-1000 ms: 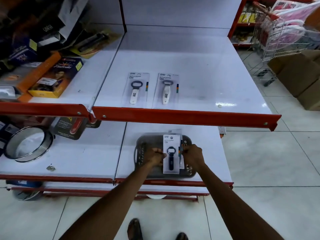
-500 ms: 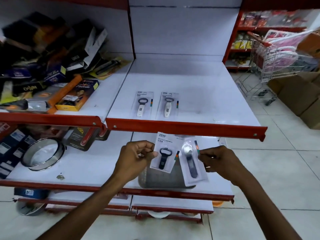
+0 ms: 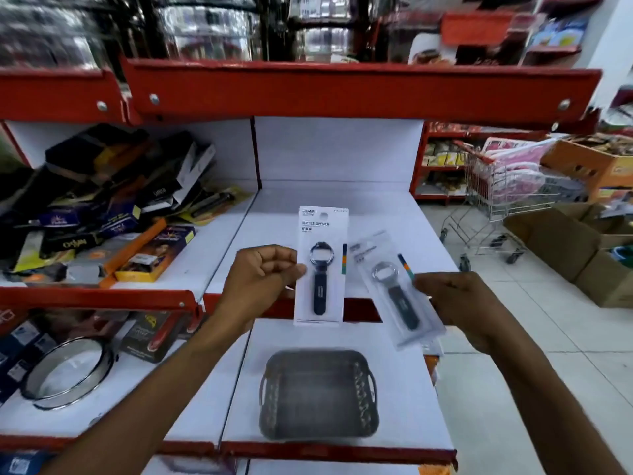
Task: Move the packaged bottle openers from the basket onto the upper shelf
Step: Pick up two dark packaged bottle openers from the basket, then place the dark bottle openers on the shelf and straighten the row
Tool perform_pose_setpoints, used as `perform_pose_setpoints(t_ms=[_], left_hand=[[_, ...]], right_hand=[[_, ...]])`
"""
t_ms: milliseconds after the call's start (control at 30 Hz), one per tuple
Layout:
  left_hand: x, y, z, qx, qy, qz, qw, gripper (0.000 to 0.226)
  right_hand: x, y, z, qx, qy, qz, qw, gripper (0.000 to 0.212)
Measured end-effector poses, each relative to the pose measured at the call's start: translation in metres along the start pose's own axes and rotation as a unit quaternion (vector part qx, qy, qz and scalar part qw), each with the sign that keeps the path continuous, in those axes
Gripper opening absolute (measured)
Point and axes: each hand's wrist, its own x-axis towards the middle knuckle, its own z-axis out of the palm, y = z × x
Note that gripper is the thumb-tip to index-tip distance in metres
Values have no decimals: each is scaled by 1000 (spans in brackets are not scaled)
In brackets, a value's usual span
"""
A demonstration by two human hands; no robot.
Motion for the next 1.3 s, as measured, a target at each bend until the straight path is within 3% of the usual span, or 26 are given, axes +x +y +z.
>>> perform_pose_setpoints(t_ms=[100,200,333,433,500,633,700,767,900,967,1000,1300], left_hand=[[35,1,19,-12,4,-23,1000,16],[68,-3,41,-5,19,-58,998,27],[95,-14,68,47,29,-90,994,29],[103,-24,82,126,11,-90,988,21],[106,-29,87,219,-16,-67,973,14],[106,-29,91,369,-41,-7,929,43],[104,-25,94,381,-42,37,923,45],[104,-21,100,388,-77,71,916,44],[106,-19,113,429,-197,49,880,59],[107,-23,115,446,-234,47,863,57],[108,-24,114,447,-244,50,859,55],[105,-29,116,425,-238,60,871,51]], right_hand=[[37,3,4,99,60,30,993,19],[72,10,9,119,104,77,984,16],[101,26,15,23,132,116,984,19],[101,30,13,-92,143,84,982,27],[100,30,10,-180,123,64,974,29],[93,18,7,-324,99,20,941,31],[92,12,9,-345,113,-65,929,25],[89,4,15,-334,84,-107,933,34],[94,3,30,-371,-13,-79,925,49],[96,8,32,-393,-44,-73,916,35],[97,11,31,-389,-50,-74,917,29],[99,17,17,-384,-69,-101,915,45]])
